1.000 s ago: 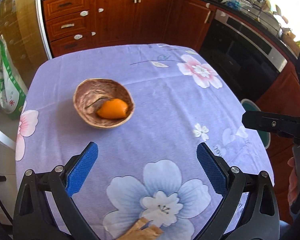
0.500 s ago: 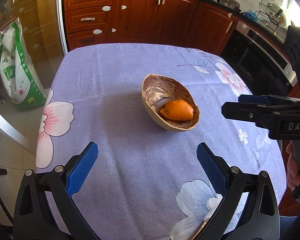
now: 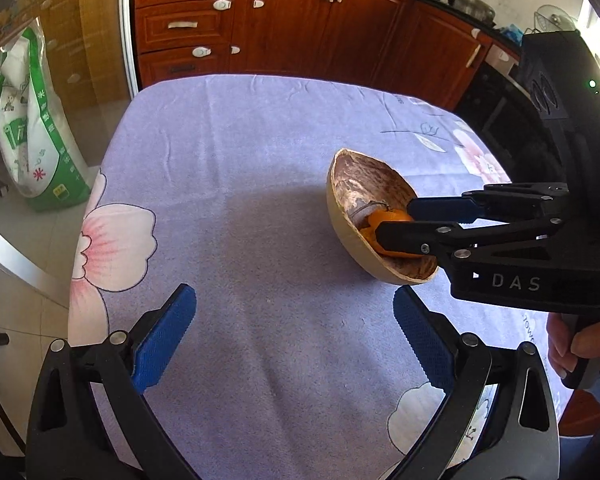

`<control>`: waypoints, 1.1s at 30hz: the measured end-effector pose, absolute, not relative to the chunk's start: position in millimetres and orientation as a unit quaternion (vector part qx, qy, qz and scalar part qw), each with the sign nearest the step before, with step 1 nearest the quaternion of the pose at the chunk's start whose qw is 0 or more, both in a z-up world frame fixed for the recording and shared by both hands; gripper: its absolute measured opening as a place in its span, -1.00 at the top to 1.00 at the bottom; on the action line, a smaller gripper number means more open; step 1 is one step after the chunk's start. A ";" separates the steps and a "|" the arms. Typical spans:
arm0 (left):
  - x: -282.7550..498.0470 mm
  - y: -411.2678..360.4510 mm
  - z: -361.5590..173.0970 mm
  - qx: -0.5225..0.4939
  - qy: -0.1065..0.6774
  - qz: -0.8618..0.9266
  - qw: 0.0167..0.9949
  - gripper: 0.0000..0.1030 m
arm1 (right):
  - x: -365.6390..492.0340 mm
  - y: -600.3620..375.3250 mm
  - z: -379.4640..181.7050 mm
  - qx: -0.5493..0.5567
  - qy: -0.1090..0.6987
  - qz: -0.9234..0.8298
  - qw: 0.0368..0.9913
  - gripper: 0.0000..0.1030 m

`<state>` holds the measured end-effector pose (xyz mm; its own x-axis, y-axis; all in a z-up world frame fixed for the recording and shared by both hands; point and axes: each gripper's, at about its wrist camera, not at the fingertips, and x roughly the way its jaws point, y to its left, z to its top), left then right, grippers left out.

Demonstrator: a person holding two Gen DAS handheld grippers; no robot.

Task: Collect trash
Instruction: 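Grasp the orange peel from the bowl with the right gripper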

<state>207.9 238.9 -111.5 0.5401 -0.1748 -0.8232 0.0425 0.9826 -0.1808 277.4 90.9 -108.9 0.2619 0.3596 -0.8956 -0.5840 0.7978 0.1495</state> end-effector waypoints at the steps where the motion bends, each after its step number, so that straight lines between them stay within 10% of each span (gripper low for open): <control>1: 209.1 238.2 -112.2 -0.068 0.477 -0.064 0.874 -0.92 | 277.5 89.3 -109.6 -0.107 0.528 0.301 0.787 0.20; 14: 211.0 232.3 -115.6 -0.057 0.480 -0.065 0.873 -0.92 | 274.7 91.6 -117.7 -0.131 0.514 0.299 0.793 0.02; 23: 207.7 230.4 -112.2 -0.065 0.481 -0.065 0.872 -0.92 | 269.0 90.4 -112.0 -0.120 0.516 0.293 0.796 0.55; 33: 223.7 213.3 -109.1 -0.053 0.473 -0.069 0.877 -0.92 | 266.3 45.7 -75.9 -0.065 0.493 0.269 0.824 0.57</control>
<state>223.7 213.3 -109.1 0.5430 -0.1708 -0.8222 0.0707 0.9849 -0.1579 266.3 45.7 -75.9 0.3681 0.3794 -0.8489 -0.5085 0.8465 0.1578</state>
